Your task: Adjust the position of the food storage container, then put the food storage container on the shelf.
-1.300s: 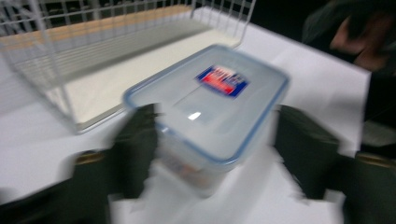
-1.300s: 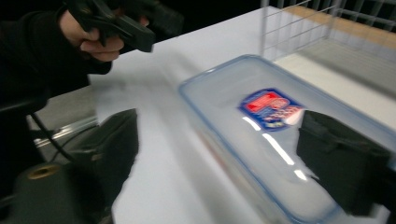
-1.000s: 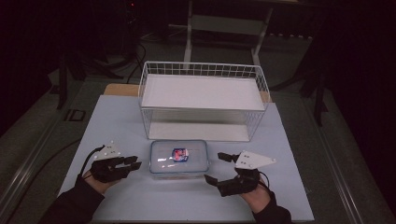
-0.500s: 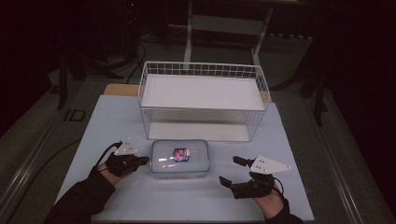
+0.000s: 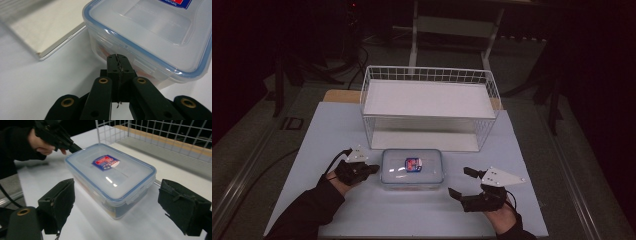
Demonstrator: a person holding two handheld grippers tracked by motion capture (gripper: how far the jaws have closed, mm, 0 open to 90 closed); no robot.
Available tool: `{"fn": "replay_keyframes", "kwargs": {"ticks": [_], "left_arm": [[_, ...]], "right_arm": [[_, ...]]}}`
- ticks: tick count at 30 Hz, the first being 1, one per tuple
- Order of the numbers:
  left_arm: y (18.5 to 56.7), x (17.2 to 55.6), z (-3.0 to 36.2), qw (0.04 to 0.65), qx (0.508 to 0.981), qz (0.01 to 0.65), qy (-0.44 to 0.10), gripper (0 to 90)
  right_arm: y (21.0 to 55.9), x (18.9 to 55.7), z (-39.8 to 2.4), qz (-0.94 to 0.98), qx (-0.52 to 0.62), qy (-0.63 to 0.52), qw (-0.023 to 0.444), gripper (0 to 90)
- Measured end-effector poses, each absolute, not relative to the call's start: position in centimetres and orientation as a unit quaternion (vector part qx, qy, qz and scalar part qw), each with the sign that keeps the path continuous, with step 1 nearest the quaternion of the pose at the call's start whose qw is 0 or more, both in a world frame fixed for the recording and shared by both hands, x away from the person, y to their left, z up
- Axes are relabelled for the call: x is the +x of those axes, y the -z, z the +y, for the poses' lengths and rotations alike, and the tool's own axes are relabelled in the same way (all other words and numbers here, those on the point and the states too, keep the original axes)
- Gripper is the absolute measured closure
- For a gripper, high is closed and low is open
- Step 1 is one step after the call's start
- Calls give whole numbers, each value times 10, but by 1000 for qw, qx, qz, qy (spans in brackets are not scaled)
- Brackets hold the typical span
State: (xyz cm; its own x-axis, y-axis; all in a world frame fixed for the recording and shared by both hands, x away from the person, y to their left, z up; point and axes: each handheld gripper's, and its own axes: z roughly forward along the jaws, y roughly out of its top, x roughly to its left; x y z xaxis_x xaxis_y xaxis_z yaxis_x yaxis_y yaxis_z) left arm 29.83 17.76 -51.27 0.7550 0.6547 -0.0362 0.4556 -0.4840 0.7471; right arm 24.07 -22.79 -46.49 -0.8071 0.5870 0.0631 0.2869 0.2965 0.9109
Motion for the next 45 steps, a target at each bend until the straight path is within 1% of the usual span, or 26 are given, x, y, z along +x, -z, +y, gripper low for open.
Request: {"fn": "replay_keyframes", "kwargs": {"ticks": [3,8,14,17,23,30,32,33,34,35,36,37,38,39,41,43,45], "left_arm": [[512,300,168,389,857,315,-126,896],[512,302,155,385,859,311,-131,896],[515,304,146,386,861,308,-125,895],[517,304,136,376,868,299,-126,895],[518,309,130,381,865,303,-118,895],[514,309,131,382,865,300,-125,881],[508,305,137,380,863,294,-153,784],[504,304,142,385,859,299,-158,735],[498,302,146,392,853,306,-159,681],[493,301,150,402,846,315,-156,614],[488,299,154,413,838,322,-150,555],[484,297,156,426,831,330,-141,490],[480,296,157,439,823,338,-124,404],[476,296,157,453,816,342,-109,336],[471,295,155,472,805,351,-84,226],[467,296,149,470,806,355,-67,136],[467,298,144,474,801,362,-48,107]], "right_arm": [[466,243,-229,794,281,-520,143,140],[468,243,-230,798,280,-507,164,136],[467,243,-230,798,275,-507,171,133],[466,242,-230,794,273,-512,181,134],[463,239,-230,786,270,-521,196,134],[463,238,-231,782,273,-523,200,131],[462,239,-232,785,271,-518,203,133],[461,239,-232,788,270,-514,204,140],[461,239,-232,793,265,-511,200,146],[461,241,-233,797,259,-514,184,146],[461,242,-233,797,262,-517,172,147],[461,243,-234,797,262,-517,172,162],[461,242,-234,795,265,-518,172,176],[460,243,-234,795,264,-519,169,175],[458,243,-235,796,273,-517,160,172],[455,243,-235,796,274,-517,157,175],[452,242,-236,794,265,-521,166,178]]}}
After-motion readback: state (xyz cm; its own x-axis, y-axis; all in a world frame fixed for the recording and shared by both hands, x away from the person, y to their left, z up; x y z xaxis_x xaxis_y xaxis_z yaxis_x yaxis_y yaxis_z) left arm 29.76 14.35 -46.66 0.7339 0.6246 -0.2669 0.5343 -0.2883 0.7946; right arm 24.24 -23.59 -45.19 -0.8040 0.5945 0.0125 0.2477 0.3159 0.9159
